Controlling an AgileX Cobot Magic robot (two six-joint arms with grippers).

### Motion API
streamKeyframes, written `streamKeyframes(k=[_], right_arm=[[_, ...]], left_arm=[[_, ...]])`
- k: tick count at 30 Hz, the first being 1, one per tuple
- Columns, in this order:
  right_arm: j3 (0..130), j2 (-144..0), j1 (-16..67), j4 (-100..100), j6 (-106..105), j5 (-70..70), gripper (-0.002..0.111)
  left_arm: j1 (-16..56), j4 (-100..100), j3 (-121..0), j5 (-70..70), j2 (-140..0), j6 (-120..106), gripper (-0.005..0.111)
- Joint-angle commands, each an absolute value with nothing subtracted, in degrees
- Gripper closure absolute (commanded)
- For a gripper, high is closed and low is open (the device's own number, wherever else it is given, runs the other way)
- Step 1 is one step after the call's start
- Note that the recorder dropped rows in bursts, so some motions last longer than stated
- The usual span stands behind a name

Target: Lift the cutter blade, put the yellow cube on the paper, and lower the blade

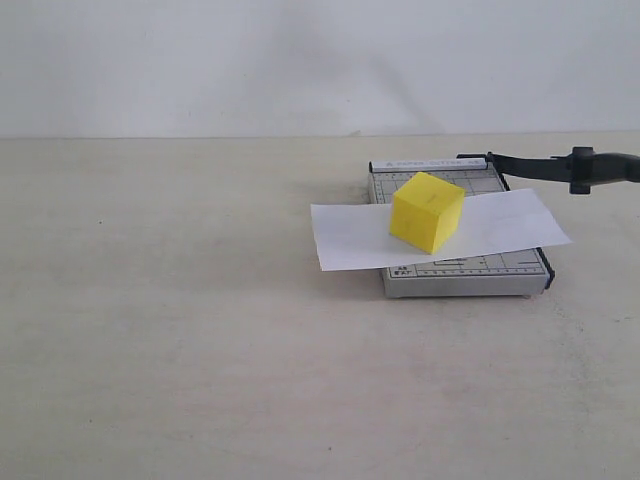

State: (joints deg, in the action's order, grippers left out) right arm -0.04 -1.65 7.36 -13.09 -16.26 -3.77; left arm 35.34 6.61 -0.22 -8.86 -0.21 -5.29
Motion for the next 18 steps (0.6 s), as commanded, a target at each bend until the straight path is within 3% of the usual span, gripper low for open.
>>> streamKeyframes(k=[1,18], right_arm=[[0.0,-1.3,7.2,-13.2,-16.4,-3.5,0.108],[0.0,-1.3,7.2,-13.2,-16.4,-3.4,0.108]], left_arm=[[32.2,6.4,0.0,-9.9,0.0,-5.6,0.080],[31.2,6.4,0.0,-9.9,0.0,-5.6,0.080]])
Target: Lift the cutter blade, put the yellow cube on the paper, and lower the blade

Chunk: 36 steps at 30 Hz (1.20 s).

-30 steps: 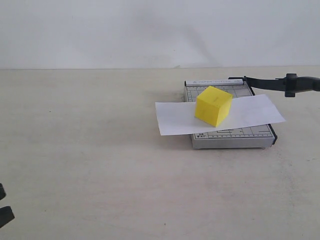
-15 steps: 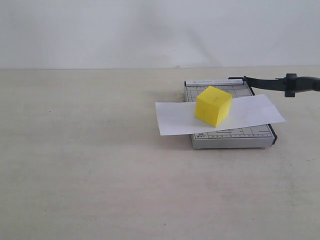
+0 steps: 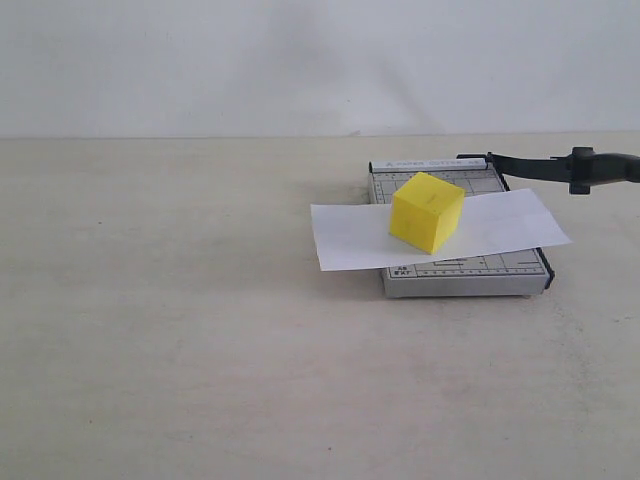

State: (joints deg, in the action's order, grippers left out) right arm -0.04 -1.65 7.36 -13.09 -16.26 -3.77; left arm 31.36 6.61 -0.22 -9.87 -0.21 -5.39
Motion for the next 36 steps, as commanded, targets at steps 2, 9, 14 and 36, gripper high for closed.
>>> streamKeyframes(k=[2,9,14,36], right_arm=[[0.0,-1.3,7.2,-13.2,-16.4,-3.4,0.108],[0.0,-1.3,7.2,-13.2,-16.4,-3.4,0.108],[0.0,-1.3,7.2,-13.2,-16.4,-3.4,0.108],[0.0,-1.3,7.2,-13.5,-15.2,-1.9,0.108]], left_arm=[[31.2,6.4,0.0,-9.9,0.0,-5.6,0.080],[31.2,6.4,0.0,-9.9,0.0,-5.6,0.080],[31.2,6.4,0.0,-9.9,0.0,-5.6,0.080],[31.2,6.4,0.0,-9.9,0.0,-5.6,0.080]])
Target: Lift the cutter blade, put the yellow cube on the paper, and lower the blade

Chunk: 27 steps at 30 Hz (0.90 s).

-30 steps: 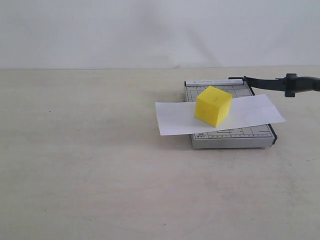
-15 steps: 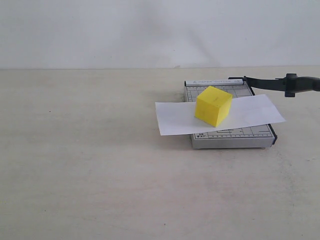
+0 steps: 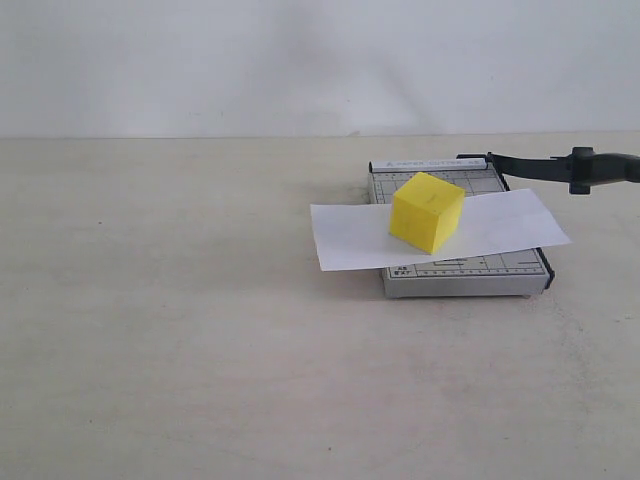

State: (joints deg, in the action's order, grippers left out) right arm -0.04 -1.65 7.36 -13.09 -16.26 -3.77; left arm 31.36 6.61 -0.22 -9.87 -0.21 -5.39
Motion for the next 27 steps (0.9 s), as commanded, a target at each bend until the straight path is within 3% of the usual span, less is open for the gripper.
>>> streamKeyframes(k=[1,6,20,27], right_arm=[[0.0,-1.3,7.2,-15.3,-12.0,-0.9,0.108],[0.0,-1.3,7.2,-23.0,9.3,4.2,0.108],[0.0,-1.3,7.2,-23.5,9.9,8.1,0.108],[7.5,-1.3,7.2,-22.5,0.3,-10.2,0.108]], left_arm=[[31.2,6.4,0.0,-9.9,0.0,-5.6,0.080],[31.2,6.4,0.0,-9.9,0.0,-5.6,0.080],[31.2,6.4,0.0,-9.9,0.0,-5.6,0.080],[31.2,6.4,0.0,-9.9,0.0,-5.6,0.080]])
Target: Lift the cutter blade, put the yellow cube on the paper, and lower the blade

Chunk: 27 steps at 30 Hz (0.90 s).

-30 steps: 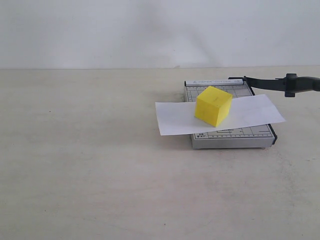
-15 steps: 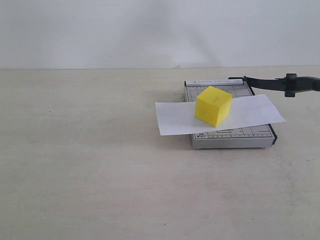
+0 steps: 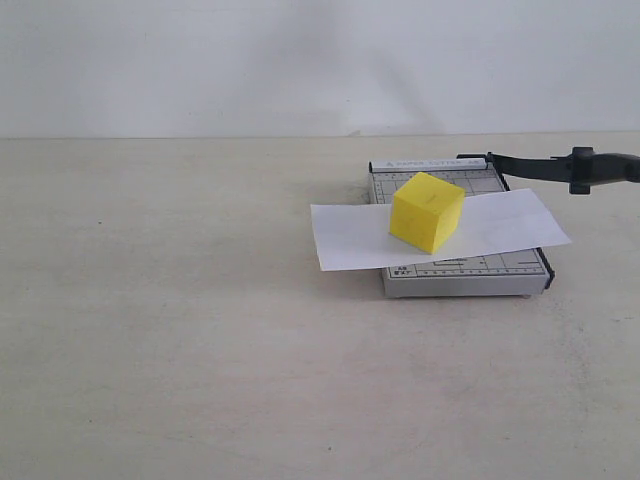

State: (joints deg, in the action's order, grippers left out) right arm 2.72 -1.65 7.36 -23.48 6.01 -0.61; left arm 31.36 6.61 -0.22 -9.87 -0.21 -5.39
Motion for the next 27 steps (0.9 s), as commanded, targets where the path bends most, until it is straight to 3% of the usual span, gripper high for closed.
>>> streamKeyframes(k=[1,8,10,12,14,16,17,20,27], right_arm=[[9.0,-1.3,7.2,-22.3,0.0,-12.2,0.108],[20.9,-5.8,7.2,-10.0,1.3,-25.3,0.108],[24.3,-9.7,7.2,-8.3,3.2,-28.2,0.102],[27.2,-14.2,7.2,-8.2,3.8,-29.4,0.089],[30.1,-18.5,7.2,-8.0,4.4,-29.4,0.069],[34.6,-26.6,7.2,-4.5,7.1,-29.5,0.038],[37.2,-30.7,7.2,-3.0,9.1,-31.4,0.036],[51.2,-49.7,7.2,-2.0,8.2,-44.5,0.046],[82.1,-80.1,7.2,1.3,-5.1,-70.0,0.046]], left_arm=[[31.2,6.4,0.0,-9.9,0.0,-5.6,0.080],[31.2,6.4,0.0,-9.9,0.0,-5.6,0.080],[31.2,6.4,0.0,-9.9,0.0,-5.6,0.080],[31.2,6.4,0.0,-9.9,0.0,-5.6,0.080],[31.2,6.4,0.0,-9.9,0.0,-5.6,0.080],[31.2,6.4,0.0,-9.9,0.0,-5.6,0.080],[31.2,6.4,0.0,-9.9,0.0,-5.6,0.080],[31.2,6.4,0.0,-9.9,0.0,-5.6,0.080],[31.2,6.4,0.0,-9.9,0.0,-5.6,0.080]])
